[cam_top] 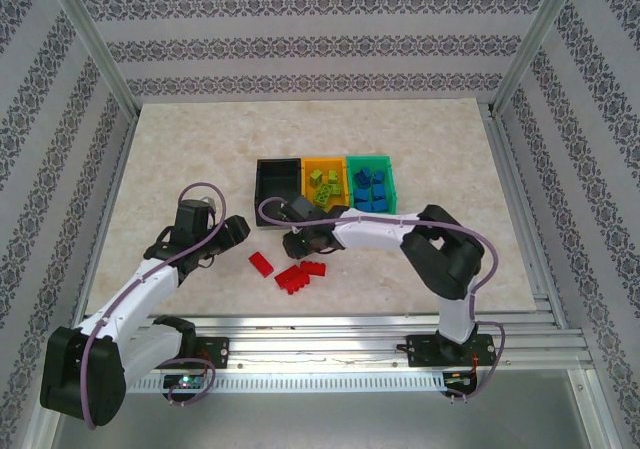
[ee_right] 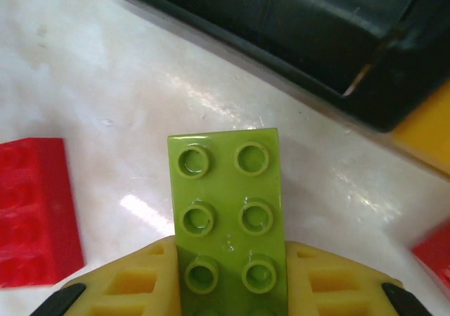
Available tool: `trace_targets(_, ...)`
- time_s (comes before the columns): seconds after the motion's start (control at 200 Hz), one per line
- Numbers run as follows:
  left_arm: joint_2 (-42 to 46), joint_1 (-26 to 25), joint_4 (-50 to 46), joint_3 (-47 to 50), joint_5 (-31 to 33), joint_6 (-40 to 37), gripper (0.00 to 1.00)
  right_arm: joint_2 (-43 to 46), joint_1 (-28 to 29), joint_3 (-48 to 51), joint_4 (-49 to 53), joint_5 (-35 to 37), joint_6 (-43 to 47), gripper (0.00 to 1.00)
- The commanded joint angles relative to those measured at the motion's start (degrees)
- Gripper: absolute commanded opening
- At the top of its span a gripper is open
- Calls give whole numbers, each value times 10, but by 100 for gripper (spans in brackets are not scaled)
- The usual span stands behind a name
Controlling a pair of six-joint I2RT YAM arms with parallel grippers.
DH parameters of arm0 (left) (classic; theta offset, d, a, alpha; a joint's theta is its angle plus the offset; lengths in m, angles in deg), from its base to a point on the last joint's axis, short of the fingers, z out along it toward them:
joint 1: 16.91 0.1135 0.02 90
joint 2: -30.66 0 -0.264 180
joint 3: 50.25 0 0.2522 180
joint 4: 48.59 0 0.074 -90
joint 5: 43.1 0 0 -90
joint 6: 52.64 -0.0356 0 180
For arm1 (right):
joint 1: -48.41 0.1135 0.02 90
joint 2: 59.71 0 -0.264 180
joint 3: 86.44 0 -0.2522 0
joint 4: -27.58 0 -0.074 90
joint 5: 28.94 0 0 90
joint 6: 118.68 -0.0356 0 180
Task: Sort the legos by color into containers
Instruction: Pick up the lego from the center of the table, then place the lego in the container.
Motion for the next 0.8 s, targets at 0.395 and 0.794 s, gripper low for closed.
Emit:
trace_targets(0.395, -20, 6, 42, 8, -26, 16, 74, 114, -140, 13, -32, 30, -33, 27)
trace_targets(0.794, -13, 6, 31, 13, -30, 19, 75, 83, -172, 19, -33, 17, -43, 48)
